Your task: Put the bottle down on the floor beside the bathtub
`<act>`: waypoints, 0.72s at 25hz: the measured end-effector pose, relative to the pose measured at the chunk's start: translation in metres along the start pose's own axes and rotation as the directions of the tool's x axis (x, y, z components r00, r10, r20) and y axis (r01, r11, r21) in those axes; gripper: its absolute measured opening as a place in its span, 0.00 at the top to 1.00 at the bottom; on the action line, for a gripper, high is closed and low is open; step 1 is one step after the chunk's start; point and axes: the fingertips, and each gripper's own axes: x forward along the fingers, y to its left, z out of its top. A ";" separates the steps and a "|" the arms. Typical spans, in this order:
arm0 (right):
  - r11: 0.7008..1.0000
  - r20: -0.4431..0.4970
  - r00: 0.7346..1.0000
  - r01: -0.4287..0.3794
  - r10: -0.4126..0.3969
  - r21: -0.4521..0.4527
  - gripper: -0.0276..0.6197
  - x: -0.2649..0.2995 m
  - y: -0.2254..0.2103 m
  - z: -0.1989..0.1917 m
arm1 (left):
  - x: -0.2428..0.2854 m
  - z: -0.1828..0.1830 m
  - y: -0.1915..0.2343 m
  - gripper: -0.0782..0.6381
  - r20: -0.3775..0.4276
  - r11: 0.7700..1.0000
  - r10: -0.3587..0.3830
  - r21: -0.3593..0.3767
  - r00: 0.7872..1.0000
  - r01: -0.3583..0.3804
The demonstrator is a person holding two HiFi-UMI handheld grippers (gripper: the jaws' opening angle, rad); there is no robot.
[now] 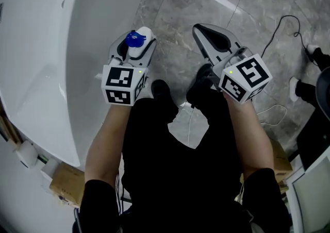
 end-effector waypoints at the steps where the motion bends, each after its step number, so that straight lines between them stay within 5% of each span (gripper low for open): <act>1: 1.000 0.001 1.000 -0.015 0.015 -0.004 0.91 0.008 -0.005 -0.002 | 0.009 -0.004 0.003 0.51 0.001 1.000 -0.004 0.007 1.000 0.004; 9: 0.989 -0.058 0.994 -0.103 0.098 -0.103 0.91 0.063 -0.039 -0.031 | 0.101 -0.047 0.038 0.51 -0.018 1.000 -0.012 0.023 1.000 0.012; 14: 0.987 -0.031 0.987 -0.157 0.157 0.015 0.91 0.084 -0.068 -0.051 | 0.151 -0.081 0.062 0.51 -0.028 1.000 -0.009 0.012 1.000 0.009; 18: 0.991 -0.083 0.989 -0.128 0.124 -0.047 0.91 0.093 -0.094 -0.063 | 0.181 -0.105 0.077 0.51 -0.043 1.000 -0.008 0.000 0.999 0.008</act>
